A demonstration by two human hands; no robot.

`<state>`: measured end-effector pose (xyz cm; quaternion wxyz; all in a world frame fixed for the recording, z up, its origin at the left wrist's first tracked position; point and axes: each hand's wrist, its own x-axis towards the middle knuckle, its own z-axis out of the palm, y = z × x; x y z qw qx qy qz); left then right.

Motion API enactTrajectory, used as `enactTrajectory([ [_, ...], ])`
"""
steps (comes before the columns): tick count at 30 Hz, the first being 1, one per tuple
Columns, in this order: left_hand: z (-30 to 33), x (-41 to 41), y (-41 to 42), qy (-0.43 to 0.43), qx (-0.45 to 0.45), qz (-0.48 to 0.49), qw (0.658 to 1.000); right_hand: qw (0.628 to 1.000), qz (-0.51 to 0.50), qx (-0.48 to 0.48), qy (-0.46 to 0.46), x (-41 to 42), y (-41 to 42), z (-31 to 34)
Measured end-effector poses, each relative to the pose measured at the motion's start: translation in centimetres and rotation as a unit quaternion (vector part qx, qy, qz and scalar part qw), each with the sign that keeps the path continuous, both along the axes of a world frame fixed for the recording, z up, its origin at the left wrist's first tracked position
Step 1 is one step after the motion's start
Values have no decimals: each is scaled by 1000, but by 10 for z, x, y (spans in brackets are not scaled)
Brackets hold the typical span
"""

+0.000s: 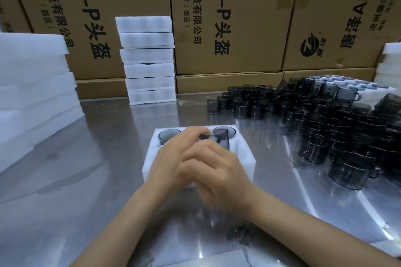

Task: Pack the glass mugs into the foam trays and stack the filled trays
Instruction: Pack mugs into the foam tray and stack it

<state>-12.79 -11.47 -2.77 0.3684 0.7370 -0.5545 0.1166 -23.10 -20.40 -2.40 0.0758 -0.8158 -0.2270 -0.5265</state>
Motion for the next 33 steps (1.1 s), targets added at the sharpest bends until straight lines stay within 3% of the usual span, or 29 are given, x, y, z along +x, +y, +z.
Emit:
enactTrajectory([
  [6,10,-9,0,63,-101,38,992,983,-67,170,-19,-4,-24,14],
  [8,11,-9,1,71,-109,36,991,963,-49,259,63,-5,-33,16],
  [12,13,-8,2,77,-108,2,991,865,46,408,287,-5,-44,19],
  [16,17,-4,5,23,-78,3,997,810,114,467,335,-3,-51,25],
  [21,19,7,17,-46,-40,24,998,817,100,480,303,-2,-51,25],
  [29,-5,39,59,64,-93,81,990,848,-11,476,232,22,-35,31],
  [33,-1,31,57,33,-146,87,985,815,-46,519,254,45,-12,31],
])
